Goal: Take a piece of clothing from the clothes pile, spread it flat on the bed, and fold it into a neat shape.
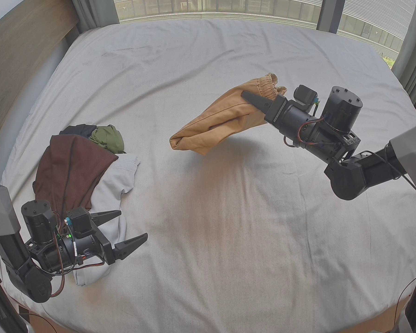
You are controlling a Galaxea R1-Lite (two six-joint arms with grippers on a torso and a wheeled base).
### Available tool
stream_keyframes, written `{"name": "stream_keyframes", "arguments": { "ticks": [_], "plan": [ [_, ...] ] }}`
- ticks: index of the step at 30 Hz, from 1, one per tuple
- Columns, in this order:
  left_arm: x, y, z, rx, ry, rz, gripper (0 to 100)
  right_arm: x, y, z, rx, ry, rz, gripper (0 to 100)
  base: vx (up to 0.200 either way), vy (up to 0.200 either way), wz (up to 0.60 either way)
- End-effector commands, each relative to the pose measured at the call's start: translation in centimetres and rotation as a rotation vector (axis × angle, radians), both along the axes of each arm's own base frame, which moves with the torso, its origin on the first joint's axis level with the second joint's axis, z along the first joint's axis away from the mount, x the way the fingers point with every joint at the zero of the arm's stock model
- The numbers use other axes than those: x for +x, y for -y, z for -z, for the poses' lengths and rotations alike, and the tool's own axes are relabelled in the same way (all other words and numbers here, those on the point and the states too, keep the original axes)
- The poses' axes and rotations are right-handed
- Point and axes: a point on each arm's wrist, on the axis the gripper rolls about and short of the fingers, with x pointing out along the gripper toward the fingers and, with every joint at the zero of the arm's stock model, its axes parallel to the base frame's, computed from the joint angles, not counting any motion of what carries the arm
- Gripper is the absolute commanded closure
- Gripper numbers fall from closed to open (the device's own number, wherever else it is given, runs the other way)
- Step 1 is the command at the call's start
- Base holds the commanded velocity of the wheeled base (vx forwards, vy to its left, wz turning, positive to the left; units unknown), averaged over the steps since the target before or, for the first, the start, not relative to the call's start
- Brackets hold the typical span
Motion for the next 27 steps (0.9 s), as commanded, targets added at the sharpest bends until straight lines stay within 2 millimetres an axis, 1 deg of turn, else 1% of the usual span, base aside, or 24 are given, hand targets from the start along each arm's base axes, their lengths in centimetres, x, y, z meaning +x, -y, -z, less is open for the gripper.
{"name": "stream_keyframes", "arguments": {
  "ticks": [1, 12, 14, 16, 17, 21, 27],
  "plan": [
    [0.0, 0.0, 0.1, 0.001, -0.006, -0.001, 0, 0.5, -0.1, 0.5, -0.004, -0.008, 0.002, 100, 0.000, 0.000, 0.00],
    [0.0, 0.1, 0.2, 0.002, -0.012, 0.002, 0, 2.2, -0.3, 0.1, 0.003, 0.012, 0.008, 100, 0.000, 0.000, 0.00],
    [-0.2, 0.0, 0.4, 0.003, -0.019, 0.002, 0, 3.0, -0.6, -0.4, 0.007, 0.019, 0.010, 100, 0.000, 0.000, 0.00],
    [-0.2, 0.0, 0.4, 0.003, -0.019, 0.002, 0, 3.2, -0.7, -0.5, 0.009, 0.024, 0.010, 100, 0.000, 0.000, 0.00],
    [-0.2, 0.0, 0.3, 0.003, -0.019, 0.001, 0, 4.0, -0.7, -0.7, 0.012, 0.032, 0.018, 100, 0.000, 0.000, 0.00],
    [-0.2, 0.0, 0.3, 0.003, -0.019, 0.002, 0, 5.0, -0.7, -1.1, 0.025, 0.061, 0.027, 100, 0.000, 0.000, 0.00],
    [-0.2, 0.0, 0.3, 0.003, -0.019, 0.002, 0, 5.9, -0.6, -2.2, 0.044, 0.104, 0.036, 100, 0.000, 0.000, 0.00]
  ]
}}
